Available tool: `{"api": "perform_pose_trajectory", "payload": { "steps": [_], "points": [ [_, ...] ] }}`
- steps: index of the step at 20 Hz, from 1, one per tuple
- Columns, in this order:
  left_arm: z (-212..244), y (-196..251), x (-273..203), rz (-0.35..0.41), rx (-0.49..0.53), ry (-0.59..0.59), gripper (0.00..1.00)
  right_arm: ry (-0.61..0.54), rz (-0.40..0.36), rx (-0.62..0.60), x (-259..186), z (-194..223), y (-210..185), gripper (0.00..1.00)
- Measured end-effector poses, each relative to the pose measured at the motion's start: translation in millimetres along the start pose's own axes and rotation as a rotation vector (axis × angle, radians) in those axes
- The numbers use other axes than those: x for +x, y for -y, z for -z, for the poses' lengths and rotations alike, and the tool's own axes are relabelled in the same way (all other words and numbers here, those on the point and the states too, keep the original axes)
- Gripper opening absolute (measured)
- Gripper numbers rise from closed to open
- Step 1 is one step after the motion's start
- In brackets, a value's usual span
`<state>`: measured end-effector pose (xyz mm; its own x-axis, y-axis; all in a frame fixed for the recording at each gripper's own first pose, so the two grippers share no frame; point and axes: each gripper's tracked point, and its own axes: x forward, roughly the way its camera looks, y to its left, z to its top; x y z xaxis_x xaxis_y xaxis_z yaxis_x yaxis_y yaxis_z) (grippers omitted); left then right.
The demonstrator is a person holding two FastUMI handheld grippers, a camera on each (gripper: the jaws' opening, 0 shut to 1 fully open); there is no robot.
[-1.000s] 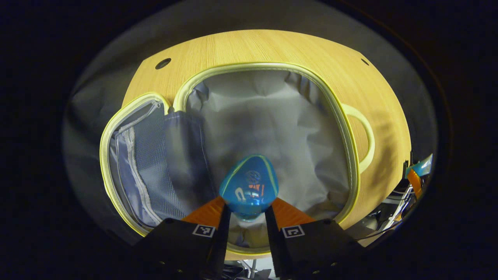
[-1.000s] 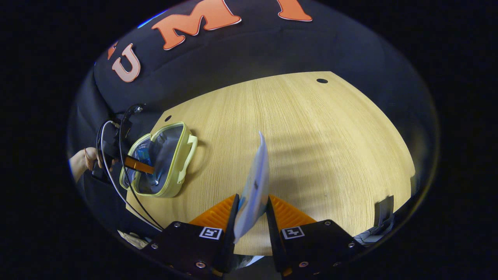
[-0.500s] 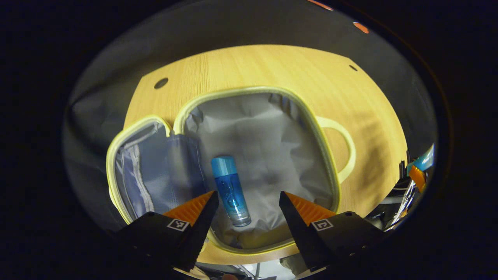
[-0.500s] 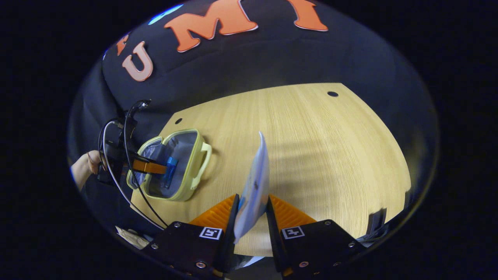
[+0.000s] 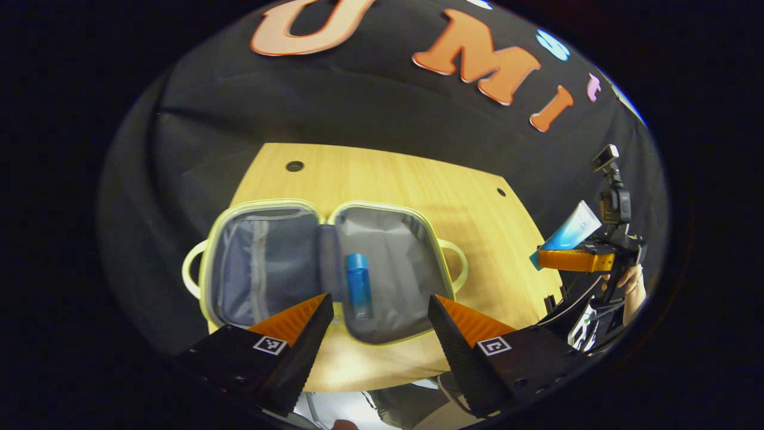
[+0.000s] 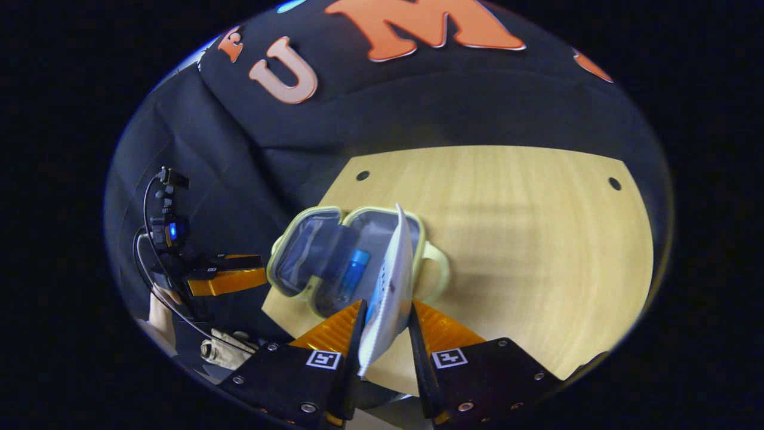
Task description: First open the suitcase, pack the skin care products into it, and then close the suitcase.
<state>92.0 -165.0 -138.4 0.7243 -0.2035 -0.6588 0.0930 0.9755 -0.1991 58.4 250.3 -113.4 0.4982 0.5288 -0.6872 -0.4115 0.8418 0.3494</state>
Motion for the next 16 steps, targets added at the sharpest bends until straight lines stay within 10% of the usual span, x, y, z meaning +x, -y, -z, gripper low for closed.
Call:
{"api": "perform_pose_trajectory", "payload": {
  "steps": [16],
  "points": [
    [77, -210, -146, -0.201, -0.285, 0.089, 0.98, -0.518, 0.176, 0.078, 188, 68, 6, 0.42]
  ]
}}
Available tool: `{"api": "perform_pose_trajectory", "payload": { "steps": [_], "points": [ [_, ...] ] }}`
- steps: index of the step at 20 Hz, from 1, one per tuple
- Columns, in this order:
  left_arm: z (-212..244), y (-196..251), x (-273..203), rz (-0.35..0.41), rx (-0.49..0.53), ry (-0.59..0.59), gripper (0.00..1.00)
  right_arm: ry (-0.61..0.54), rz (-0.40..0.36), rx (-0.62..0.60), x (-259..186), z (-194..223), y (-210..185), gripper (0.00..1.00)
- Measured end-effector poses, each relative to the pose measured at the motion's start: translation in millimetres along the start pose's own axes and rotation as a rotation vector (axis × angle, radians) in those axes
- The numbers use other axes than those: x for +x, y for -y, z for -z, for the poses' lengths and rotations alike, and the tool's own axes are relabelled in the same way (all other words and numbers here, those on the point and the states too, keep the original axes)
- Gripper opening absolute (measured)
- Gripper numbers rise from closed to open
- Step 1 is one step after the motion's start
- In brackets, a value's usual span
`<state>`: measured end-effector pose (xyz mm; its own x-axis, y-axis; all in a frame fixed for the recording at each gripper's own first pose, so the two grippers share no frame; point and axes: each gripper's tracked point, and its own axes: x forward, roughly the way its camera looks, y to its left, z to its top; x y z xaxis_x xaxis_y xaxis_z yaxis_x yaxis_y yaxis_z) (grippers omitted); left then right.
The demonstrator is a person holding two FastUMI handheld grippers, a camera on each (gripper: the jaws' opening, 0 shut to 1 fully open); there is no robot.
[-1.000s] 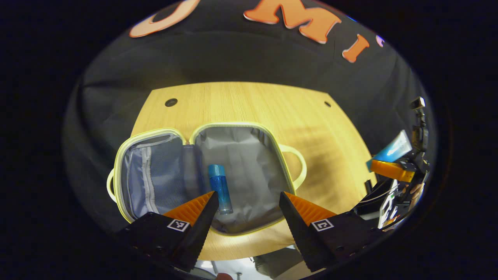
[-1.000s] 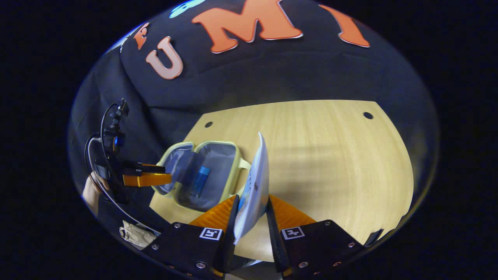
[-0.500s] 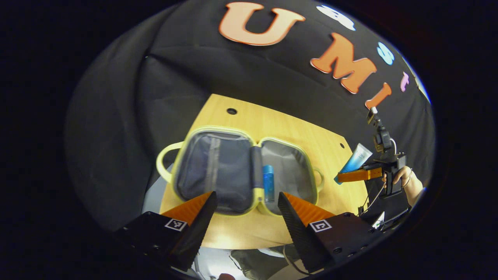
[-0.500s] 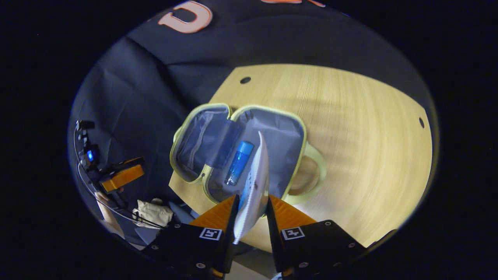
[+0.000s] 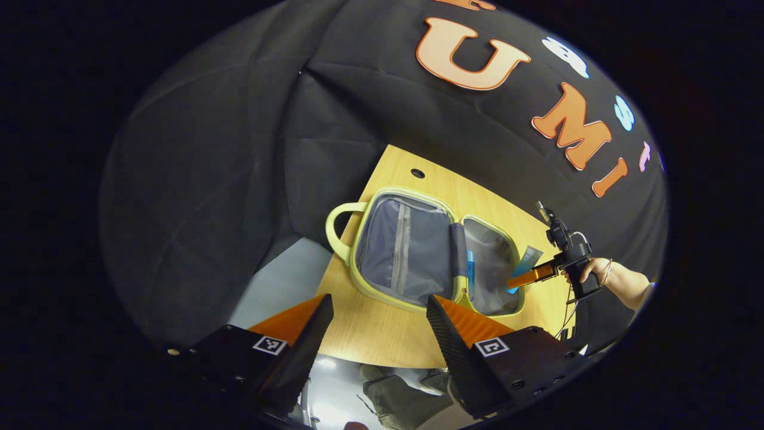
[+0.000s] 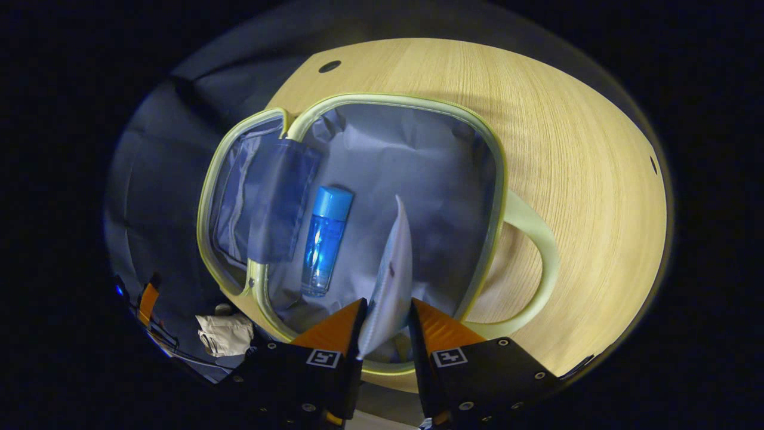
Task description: First open the suitcase, pack the skin care products into it, and then close the suitcase.
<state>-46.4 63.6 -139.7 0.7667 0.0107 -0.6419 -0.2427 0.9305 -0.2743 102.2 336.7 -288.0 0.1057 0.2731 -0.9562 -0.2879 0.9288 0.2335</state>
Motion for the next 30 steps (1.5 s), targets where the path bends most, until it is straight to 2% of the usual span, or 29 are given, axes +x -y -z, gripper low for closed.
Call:
{"api": "perform_pose_trajectory", "payload": {
  "steps": [1, 2, 3, 4, 5, 6, 7, 9, 10, 11, 14, 16, 19, 24, 27, 30],
  "points": [
    [3, -4, 1, -0.005, -0.013, -0.006, 0.98, -0.017, 0.016, 0.008, 4, 1, 2, 0.36],
    [6, -8, 1, -0.004, -0.024, -0.014, 0.98, -0.022, 0.034, 0.015, 7, 1, 5, 0.42],
    [8, -10, 3, -0.005, -0.034, -0.017, 0.98, -0.027, 0.044, 0.023, 11, 1, 7, 0.42],
    [9, -13, 5, -0.004, -0.044, -0.022, 0.98, -0.03, 0.041, 0.041, 13, 2, 7, 0.42],
    [12, -17, 7, -0.007, -0.05, -0.026, 0.98, -0.029, 0.029, 0.063, 13, 1, 3, 0.48],
    [14, -21, 10, -0.011, -0.053, -0.031, 0.98, -0.023, 0.021, 0.073, 9, 2, 3, 0.46],
    [15, -23, 13, -0.016, -0.054, -0.033, 0.98, -0.013, 0.002, 0.074, 7, 0, -2, 0.48],
    [17, -28, 23, -0.019, -0.068, -0.037, 0.98, 0.019, -0.024, 0.063, -2, -3, -12, 0.68],
    [16, -29, 29, -0.014, -0.081, -0.035, 0.98, 0.044, -0.036, 0.051, -10, -2, -16, 0.84],
    [16, -29, 34, -0.011, -0.096, -0.035, 0.98, 0.067, -0.041, 0.042, -17, -1, -16, 0.94],
    [2, -42, 55, -0.024, -0.142, 0.0, 0.98, 0.157, -0.05, 0.007, -39, -4, -16, 0.96],
    [-11, -48, 72, -0.009, -0.184, 0.022, 0.98, 0.257, -0.048, -0.016, -52, -10, -15, 0.96],
    [-28, -61, 104, 0.009, -0.236, 0.029, 0.98, 0.332, -0.079, -0.024, -71, -3, -21, 0.96],
    [-50, -78, 161, 0.019, -0.316, 0.027, 0.98, 0.38, -0.16, 0.07, -85, 18, -26, 0.96],
    [-55, -91, 187, 0.014, -0.378, 0.04, 0.98, 0.391, -0.136, 0.087, -90, 32, -8, 0.96],
    [-51, -106, 214, -0.013, -0.399, 0.011, 0.98, 0.402, -0.146, 0.111, -97, 45, 1, 0.96]
  ]
}}
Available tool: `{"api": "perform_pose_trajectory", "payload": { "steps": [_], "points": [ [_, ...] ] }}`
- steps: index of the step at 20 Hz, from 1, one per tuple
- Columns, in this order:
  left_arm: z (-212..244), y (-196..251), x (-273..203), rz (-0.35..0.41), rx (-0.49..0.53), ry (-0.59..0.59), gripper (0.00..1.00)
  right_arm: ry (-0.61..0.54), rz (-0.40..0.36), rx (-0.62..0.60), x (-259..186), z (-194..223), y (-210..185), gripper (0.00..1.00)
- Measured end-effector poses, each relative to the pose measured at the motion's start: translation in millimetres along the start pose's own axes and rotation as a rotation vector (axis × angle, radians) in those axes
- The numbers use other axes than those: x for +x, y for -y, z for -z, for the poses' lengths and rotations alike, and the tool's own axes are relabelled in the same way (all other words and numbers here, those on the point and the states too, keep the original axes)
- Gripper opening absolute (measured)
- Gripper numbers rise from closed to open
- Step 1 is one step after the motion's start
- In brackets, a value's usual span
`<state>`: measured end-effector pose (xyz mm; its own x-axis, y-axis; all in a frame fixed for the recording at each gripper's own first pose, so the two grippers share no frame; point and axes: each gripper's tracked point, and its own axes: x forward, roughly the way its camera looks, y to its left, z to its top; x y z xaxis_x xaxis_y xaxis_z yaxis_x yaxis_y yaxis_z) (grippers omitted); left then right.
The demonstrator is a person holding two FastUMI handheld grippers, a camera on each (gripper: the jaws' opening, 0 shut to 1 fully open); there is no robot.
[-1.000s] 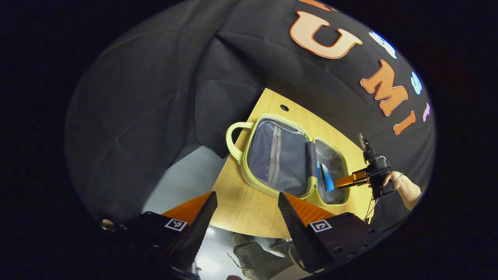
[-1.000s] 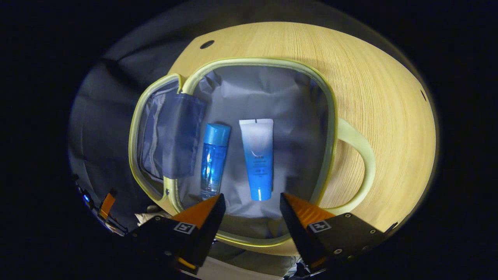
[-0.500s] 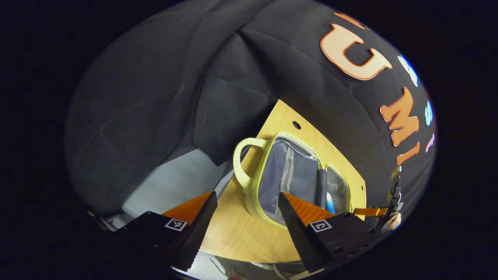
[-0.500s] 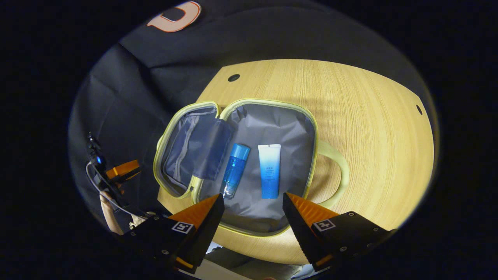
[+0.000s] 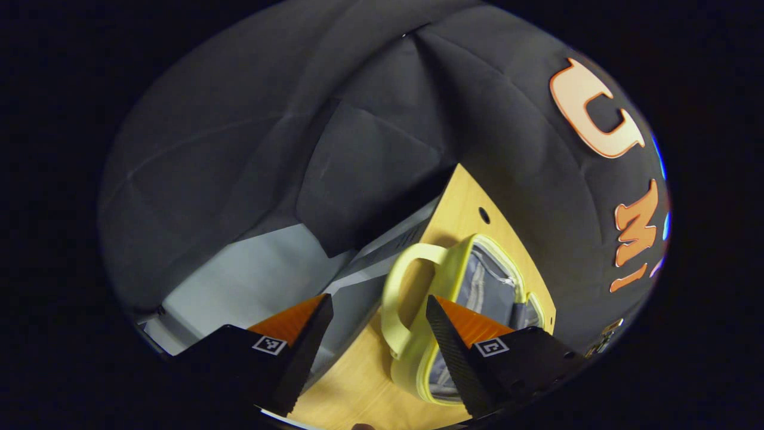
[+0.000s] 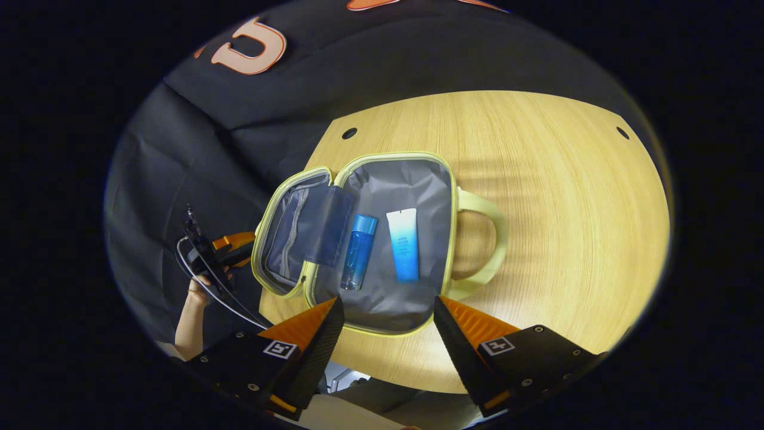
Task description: First open the suitcase, pack the skin care products into it, and then close the suitcase.
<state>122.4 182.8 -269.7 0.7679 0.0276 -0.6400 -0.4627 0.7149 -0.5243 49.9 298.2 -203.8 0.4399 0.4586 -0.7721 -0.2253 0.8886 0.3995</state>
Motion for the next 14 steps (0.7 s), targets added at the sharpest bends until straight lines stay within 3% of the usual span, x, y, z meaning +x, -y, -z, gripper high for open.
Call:
{"api": "perform_pose_trajectory", "payload": {
  "steps": [4, 8, 9, 12, 14],
  "points": [
    [4, 14, 18, 0.036, -0.007, -0.024, 0.97, 0.038, 0.006, 0.046, -10, 1, 15, 0.96],
    [1, 24, 32, 0.025, -0.022, -0.001, 0.9, 0.053, 0.02, 0.061, -22, 5, 32, 0.96],
    [0, 26, 34, 0.033, -0.04, 0.006, 0.78, 0.057, 0.025, 0.069, -24, 5, 36, 0.96],
    [8, 18, 36, -0.073, -0.068, -0.012, 0.16, 0.069, 0.018, 0.103, -27, 4, 43, 0.96],
    [0, 30, 28, -0.077, 0.002, 0.03, 0.13, 0.079, 0.017, 0.106, -30, 3, 47, 0.96]
  ]
}}
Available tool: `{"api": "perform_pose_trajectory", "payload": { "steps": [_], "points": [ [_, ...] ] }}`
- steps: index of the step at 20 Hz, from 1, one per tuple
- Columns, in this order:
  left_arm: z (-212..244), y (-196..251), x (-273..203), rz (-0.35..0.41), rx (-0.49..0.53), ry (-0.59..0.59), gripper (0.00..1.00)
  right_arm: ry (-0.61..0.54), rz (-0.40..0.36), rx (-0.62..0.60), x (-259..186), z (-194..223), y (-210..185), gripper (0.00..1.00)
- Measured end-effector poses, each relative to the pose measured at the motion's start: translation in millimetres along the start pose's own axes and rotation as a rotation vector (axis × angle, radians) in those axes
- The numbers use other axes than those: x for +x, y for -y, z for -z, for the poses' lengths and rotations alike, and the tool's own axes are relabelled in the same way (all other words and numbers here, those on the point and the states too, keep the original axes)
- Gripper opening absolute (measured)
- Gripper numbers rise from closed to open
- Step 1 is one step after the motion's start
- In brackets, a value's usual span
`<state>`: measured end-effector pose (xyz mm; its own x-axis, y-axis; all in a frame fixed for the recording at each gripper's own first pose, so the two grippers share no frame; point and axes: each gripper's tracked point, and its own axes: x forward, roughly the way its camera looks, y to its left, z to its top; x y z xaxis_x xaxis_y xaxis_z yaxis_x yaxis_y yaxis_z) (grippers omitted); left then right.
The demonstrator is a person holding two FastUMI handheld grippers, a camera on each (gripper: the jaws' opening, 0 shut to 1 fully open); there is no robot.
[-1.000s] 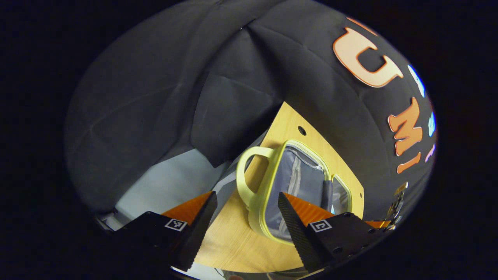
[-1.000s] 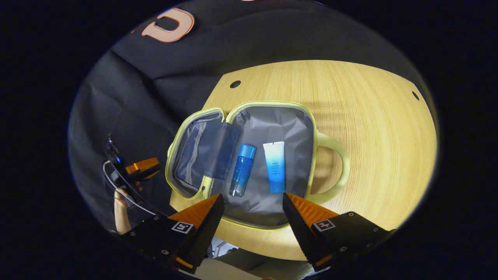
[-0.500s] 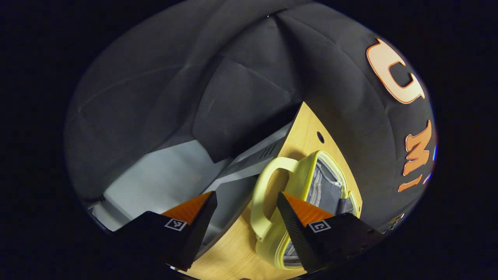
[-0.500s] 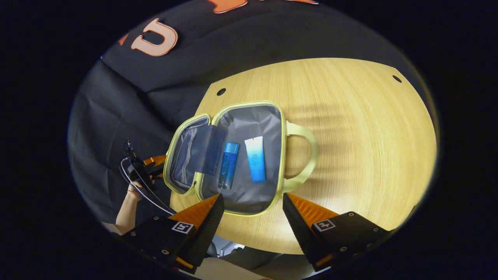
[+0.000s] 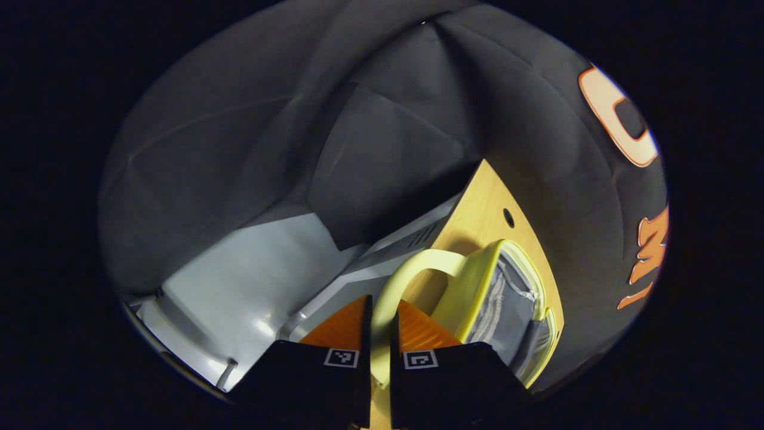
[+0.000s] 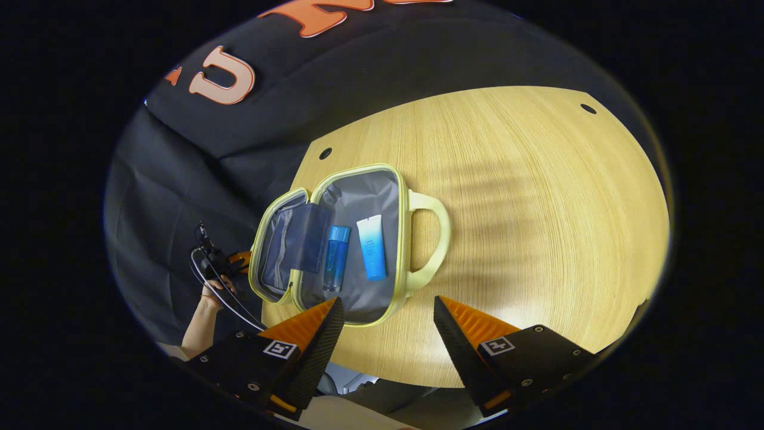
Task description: First open the suitcase, pack the skin care products into it, and then close the suitcase.
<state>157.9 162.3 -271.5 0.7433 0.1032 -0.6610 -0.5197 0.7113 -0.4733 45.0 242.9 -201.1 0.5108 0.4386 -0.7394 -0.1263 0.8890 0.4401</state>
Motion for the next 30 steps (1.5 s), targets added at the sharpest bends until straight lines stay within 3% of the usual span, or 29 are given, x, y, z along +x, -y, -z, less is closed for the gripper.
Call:
{"api": "perform_pose_trajectory", "payload": {
  "steps": [5, 8, 13, 16, 19, 21, 25, 30],
  "points": [
    [-35, 54, -71, -0.04, 0.253, 0.129, 0.12, 0.05, 0.016, -0.047, -8, -17, 16, 0.96],
    [-48, 110, -123, -0.004, 0.351, 0.207, 0.12, 0.123, 0.023, -0.067, -16, -38, 25, 0.96],
    [-20, 213, -183, 0.027, 0.527, 0.267, 0.12, 0.235, 0.036, -0.135, -44, -70, 46, 0.96],
    [10, 266, -198, -0.014, 0.673, 0.302, 0.12, 0.261, 0.001, -0.129, -65, -76, 61, 0.96],
    [44, 307, -206, -0.075, 0.838, 0.333, 0.12, 0.288, -0.027, -0.137, -84, -80, 84, 0.96],
    [69, 334, -202, -0.121, 0.942, 0.352, 0.12, 0.298, 0.002, -0.161, -95, -78, 112, 0.96],
    [109, 378, -188, -0.21, 1.055, 0.364, 0.12, 0.314, 0.007, -0.146, -120, -64, 159, 0.95],
    [194, 429, -139, -0.157, 1.148, 0.28, 0.12, 0.302, 0.079, -0.075, -146, -41, 238, 0.95]
  ]
}}
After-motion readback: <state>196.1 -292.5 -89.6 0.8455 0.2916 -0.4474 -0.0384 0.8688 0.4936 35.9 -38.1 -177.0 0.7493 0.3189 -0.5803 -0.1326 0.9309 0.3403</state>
